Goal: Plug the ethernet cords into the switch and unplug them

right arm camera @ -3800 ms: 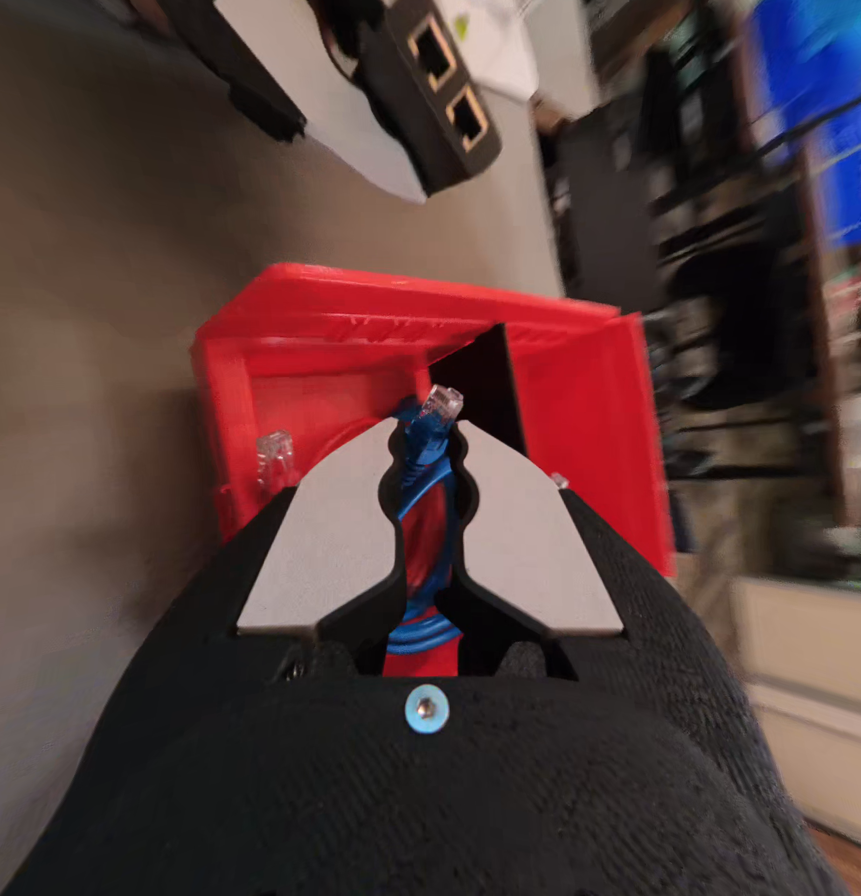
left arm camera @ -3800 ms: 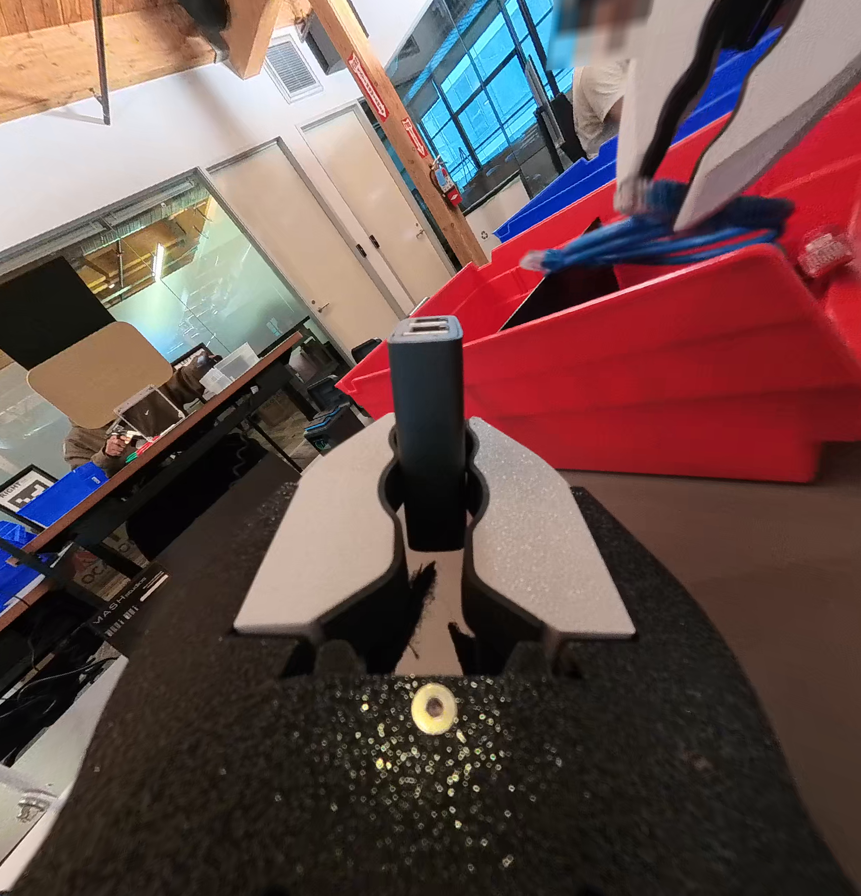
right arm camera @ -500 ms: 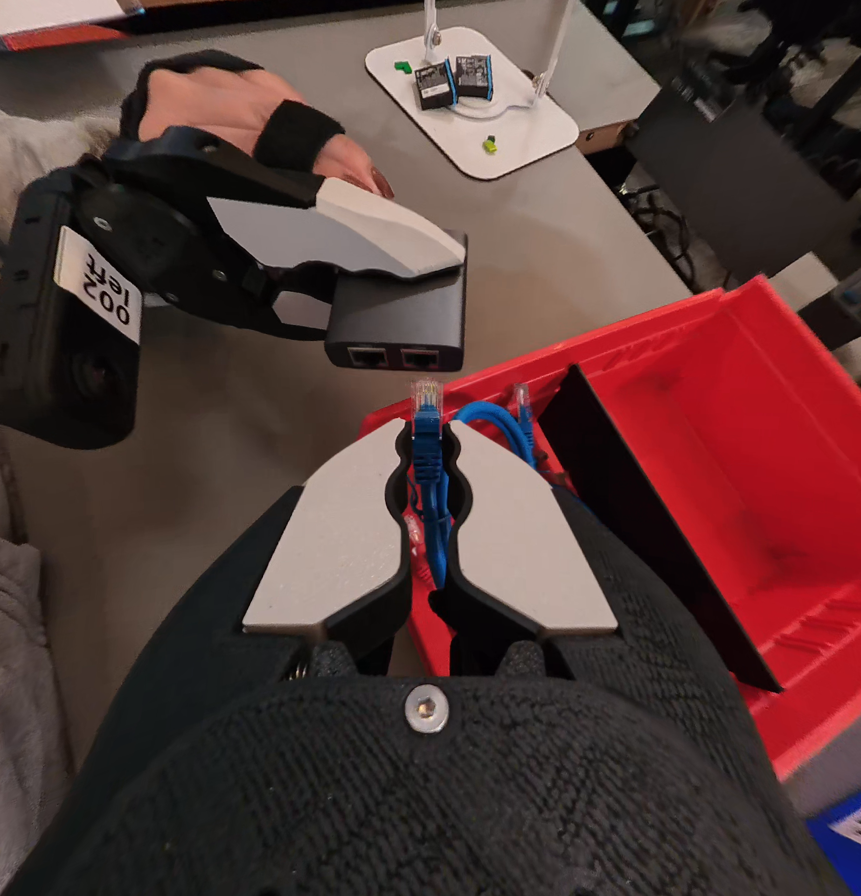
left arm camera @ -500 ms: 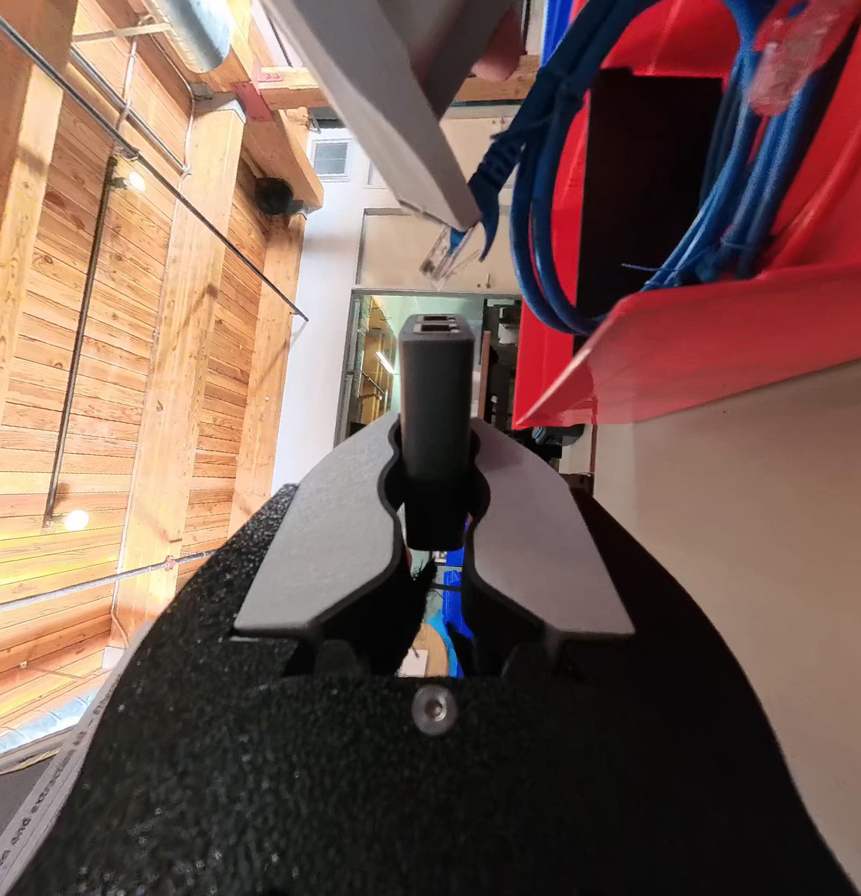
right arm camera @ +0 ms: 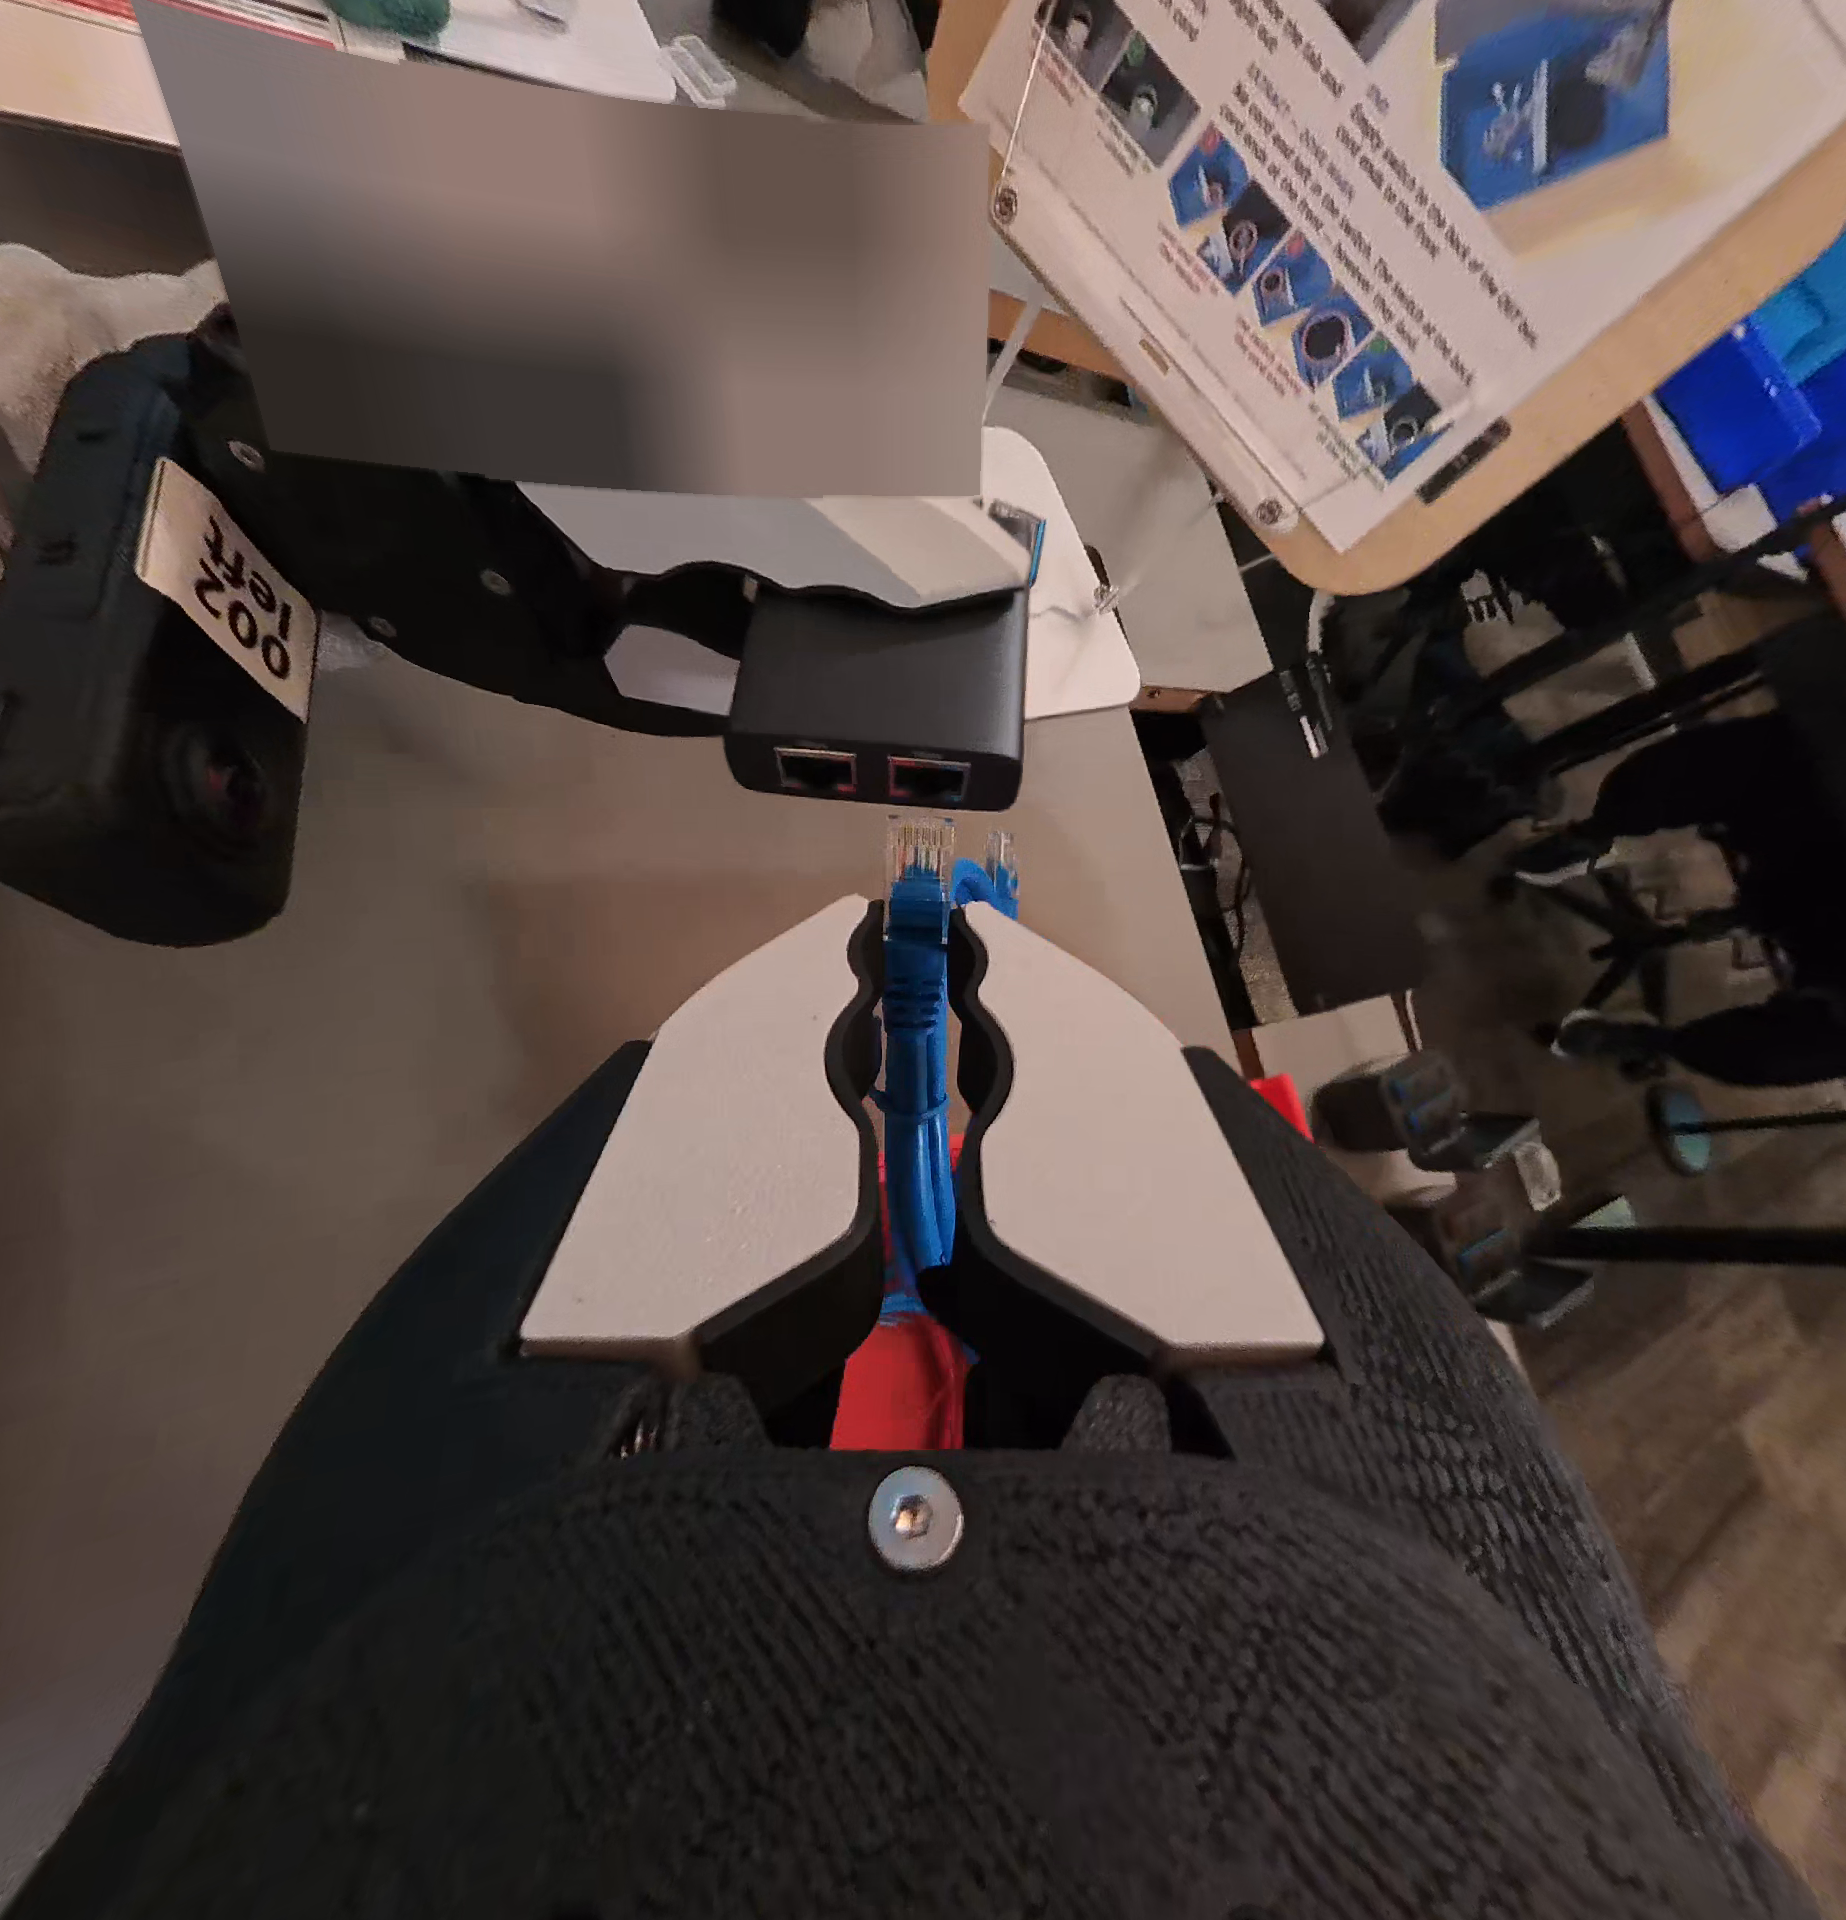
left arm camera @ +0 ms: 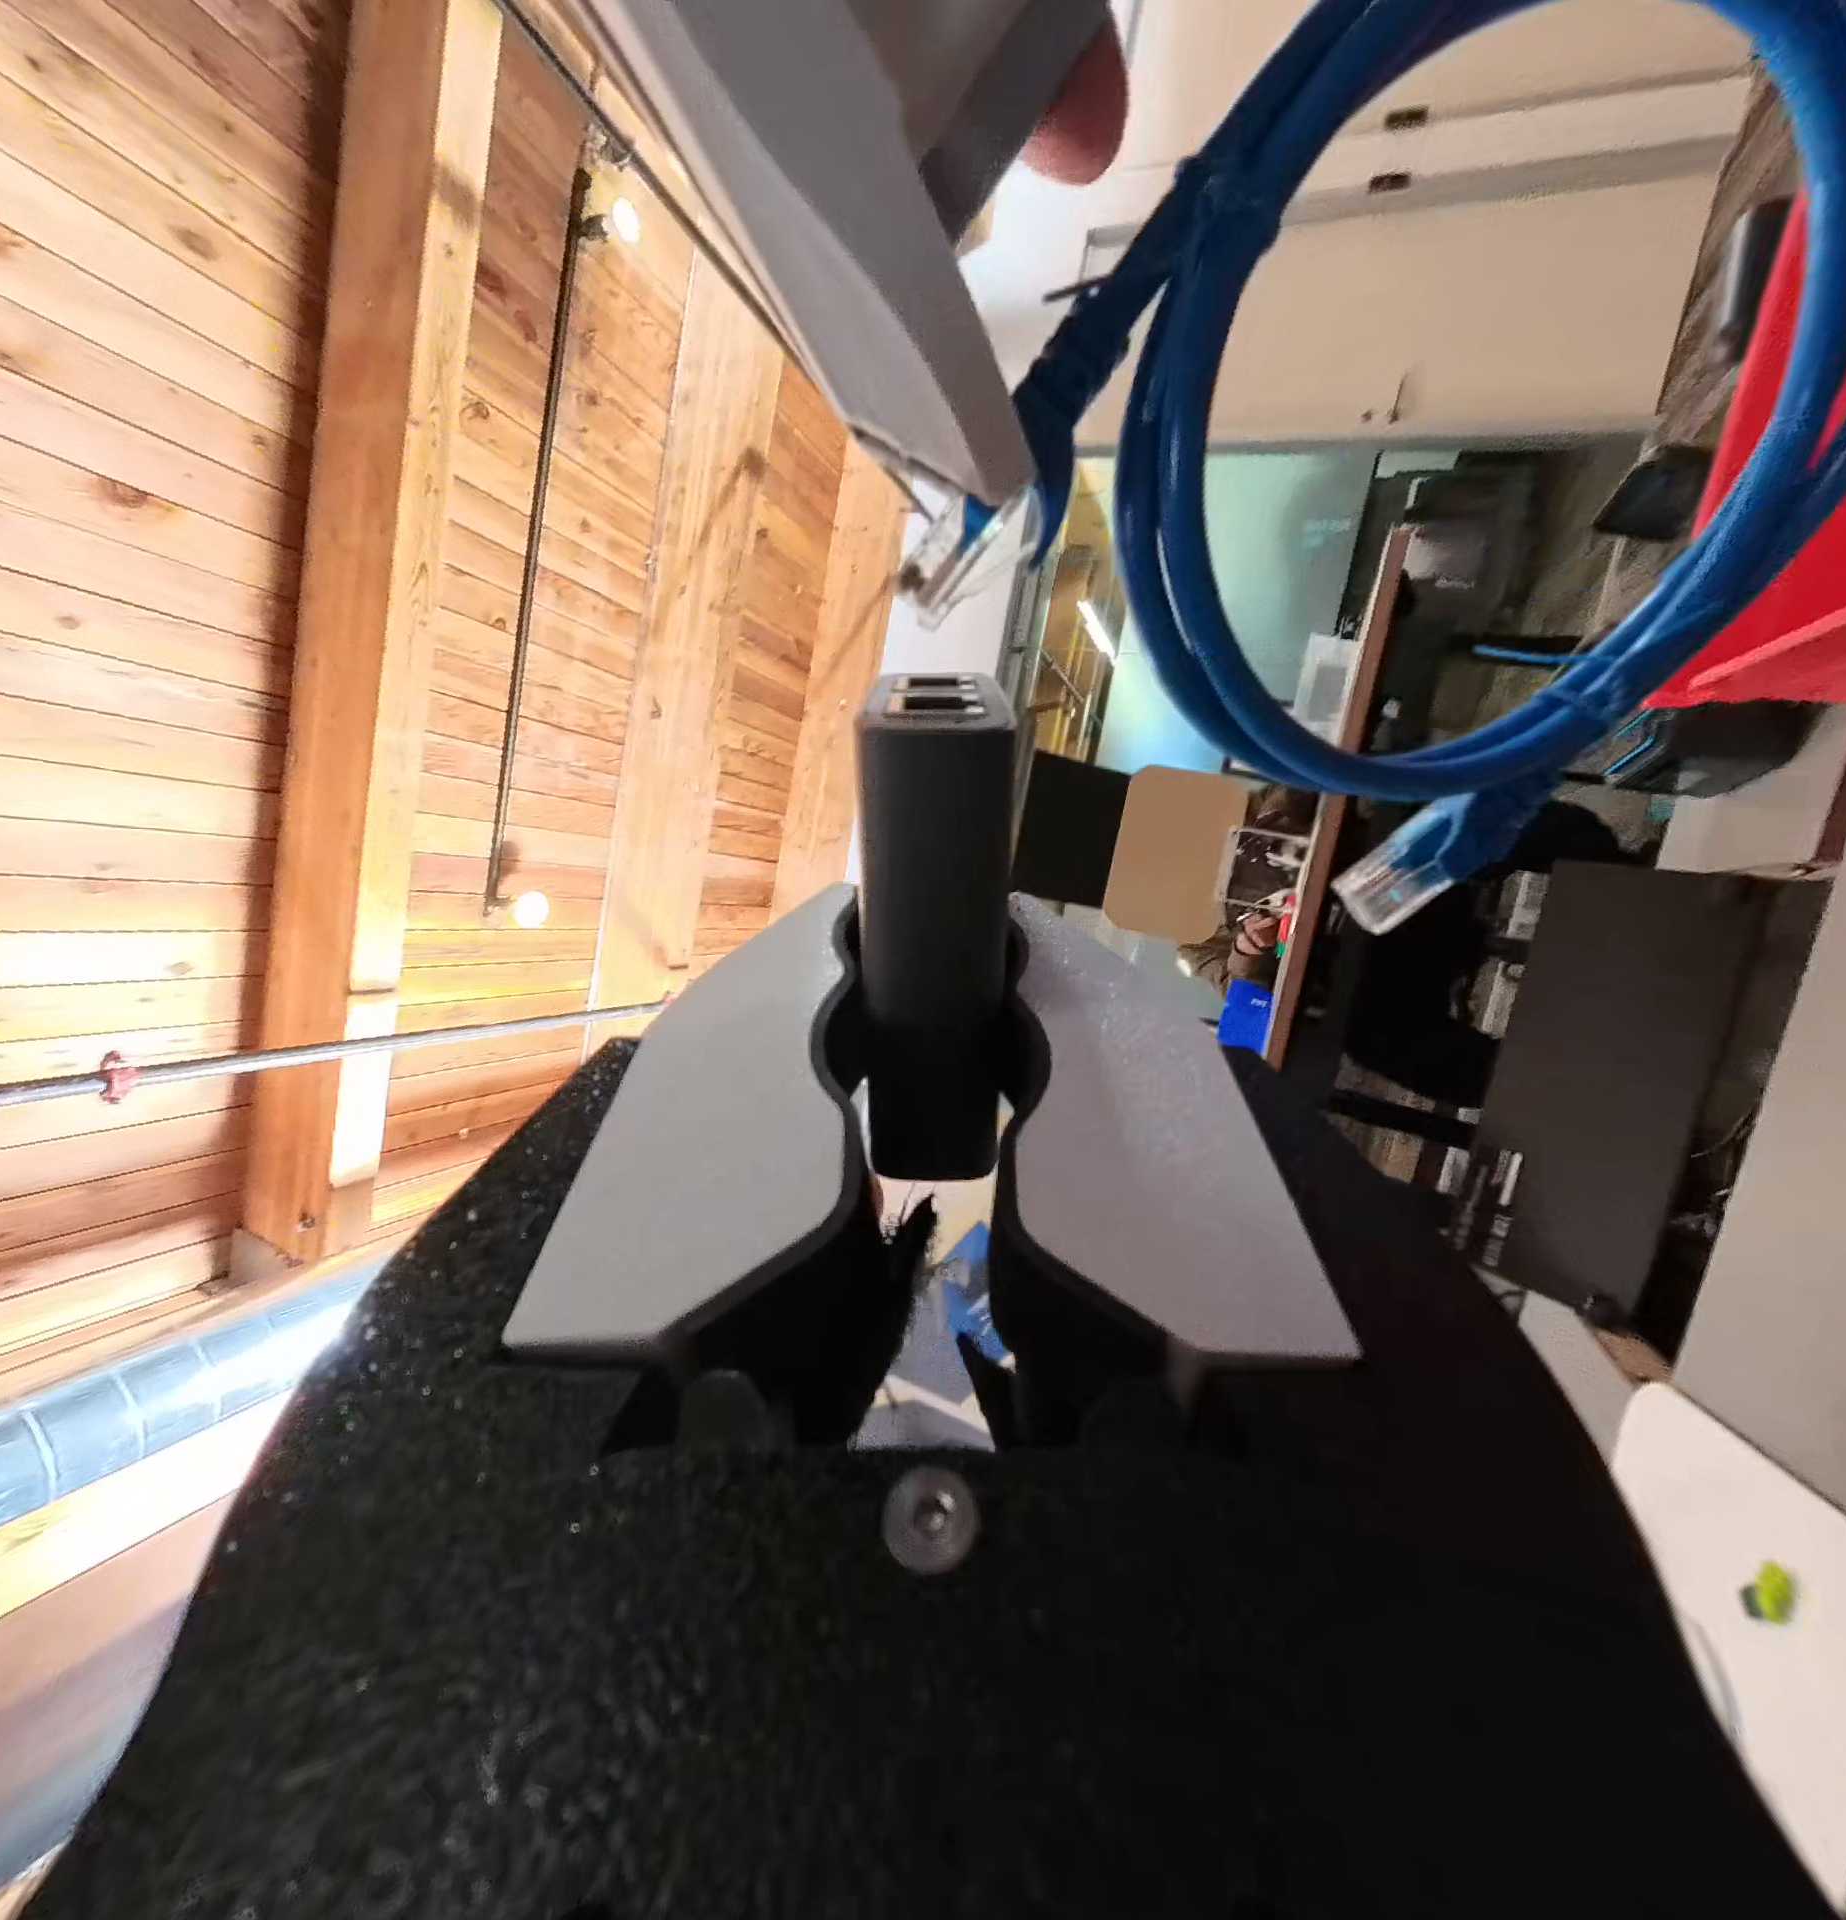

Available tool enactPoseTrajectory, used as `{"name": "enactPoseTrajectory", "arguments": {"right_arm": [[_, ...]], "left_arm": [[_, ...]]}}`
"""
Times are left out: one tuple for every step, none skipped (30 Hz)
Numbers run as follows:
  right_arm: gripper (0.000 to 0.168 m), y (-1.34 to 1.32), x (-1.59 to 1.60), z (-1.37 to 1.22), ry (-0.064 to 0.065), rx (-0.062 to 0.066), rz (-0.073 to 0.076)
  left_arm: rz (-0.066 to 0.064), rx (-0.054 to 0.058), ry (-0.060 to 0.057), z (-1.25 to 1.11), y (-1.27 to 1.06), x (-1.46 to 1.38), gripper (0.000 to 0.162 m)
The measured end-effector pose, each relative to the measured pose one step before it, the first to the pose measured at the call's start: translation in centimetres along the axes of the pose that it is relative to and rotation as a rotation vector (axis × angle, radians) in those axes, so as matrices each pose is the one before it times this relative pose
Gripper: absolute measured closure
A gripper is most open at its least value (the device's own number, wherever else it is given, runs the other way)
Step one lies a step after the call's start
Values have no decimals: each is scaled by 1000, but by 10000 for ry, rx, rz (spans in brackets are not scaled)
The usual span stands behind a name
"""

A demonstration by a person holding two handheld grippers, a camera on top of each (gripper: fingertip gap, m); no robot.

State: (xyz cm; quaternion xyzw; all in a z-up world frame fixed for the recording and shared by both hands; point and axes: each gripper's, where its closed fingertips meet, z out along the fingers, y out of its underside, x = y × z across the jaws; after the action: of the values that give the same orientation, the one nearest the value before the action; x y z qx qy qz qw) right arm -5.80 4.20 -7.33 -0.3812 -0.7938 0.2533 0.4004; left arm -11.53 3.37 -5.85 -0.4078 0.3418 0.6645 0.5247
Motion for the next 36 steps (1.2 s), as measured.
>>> {"name": "enactPoseTrajectory", "arguments": {"right_arm": [[159, -387, 68, 236, 75, -70, -176], [159, -304, 101, 244, 96, -51, -153], [159, -181, -8, 267, 4, -55, -109], [159, -190, -98, 248, -65, -7, -51], [158, -144, -59, 205, -40, 6, 11], [159, -152, -33, 149, -29, 37, 19], [159, -135, -36, 102, -43, 32, 34], [159, -108, 12, 59, -11, 28, 31], [159, -39, 83, 49, 43, -9, 9], [159, 42, 103, 37, 47, -47, -8], [159, 79, 33, 57, 8, -50, 2], [159, 107, 26, 50, 8, -53, 21], [159, 161, 2, 68, -15, -85, 20], [159, 150, -3, 71, -15, -82, 17], [158, 174, -30, 86, -34, -86, 1], [159, 146, -24, 91, -36, -62, 36], [159, 157, -2, 84, -18, -71, 38], [159, 177, -15, 100, -24, -73, -7], [159, 194, -24, 88, -14, -75, -28], [159, 268, -85, 119, -42, -156, -7], [159, 326, -112, 147, -38, -167, -78], [159, 313, -117, 170, -22, -131, -68], [159, 343, -186, 193, -95, -130, 1], [159, 314, -212, 164, -158, -71, 60], [159, 257, -185, 127, -174, -46, 128], [159, 186, -149, 80, -151, -15, 116], [159, 129, -74, 47, -88, 16, 104], [159, 104, -4, 10, -33, 23, 85], [159, 132, -39, 32, -49, 3, 57], [159, 47, 40, 25, 0, 78, 102], [159, 16, 82, -10, 29, 102, 124], [159, 4, 103, -45, 35, 103, 111], [159, -57, 139, -64, 75, 123, 127], [159, 42, 120, -38, 69, 48, 88], [159, 130, 59, -15, 29, -47, 45], [159, 103, 94, 1, 45, -61, 51]], "left_arm": [[62, -112, -99, -29, 416, -384, 141], [93, -106, -95, -17, 391, -341, 141], [136, -50, -41, -23, 287, -215, 141], [164, -25, -24, -26, 204, -122, 141], [209, -23, -27, -19, 139, -44, 141], [231, -22, 14, 7, 96, 63, 141], [171, -9, 4, 23, 45, 83, 141], [98, 31, 8, 22, -39, 110, 141], [57, 48, 28, 20, -83, 133, 141], [81, -12, -14, 32, -8, 67, 141], [84, 16, -9, 19, -48, 65, 141], [100, 31, -17, 1, -69, 28, 141], [122, 60, -6, -8, -154, 61, 141], [84, 51, -16, -3, -195, 58, 141], [83, 19, -1, 15, -135, 56, 141], [94, 5, 0, 22, -100, 50, 141], [115, -14, 40, 14, -78, 123, 141], [150, -1, 23, 3, -99, 121, 141], [220, -9, -14, -8, -109, 72, 141], [321, 43, 2, -28, -197, 114, 142], [355, 72, 30, -55, -225, 149, 142], [323, 76, 74, -44, -212, 180, 142], [283, 148, 134, -57, -260, 248, 141], [216, 184, 155, -68, -255, 244, 142], [174, 140, 143, -46, -221, 228, 142], [148, 95, 79, -41, -178, 150, 142], [85, 33, 30, 6, -115, 67, 142], [9, 10, 33, 30, -96, 89, 142], [-17, 65, 32, 20, -149, 69, 142], [-99, -9, 12, 63, -51, 73, 142], [-213, -36, 51, 106, 5, 124, 142], [-285, -40, 35, 114, -8, 95, 142], [-208, -125, 4, 124, 47, 33, 142], [-140, -104, 96, 121, -4, 102, 142], [-153, -45, 163, 82, -92, 152, 142], [-127, -80, 141, 79, -65, 155, 142]]}}
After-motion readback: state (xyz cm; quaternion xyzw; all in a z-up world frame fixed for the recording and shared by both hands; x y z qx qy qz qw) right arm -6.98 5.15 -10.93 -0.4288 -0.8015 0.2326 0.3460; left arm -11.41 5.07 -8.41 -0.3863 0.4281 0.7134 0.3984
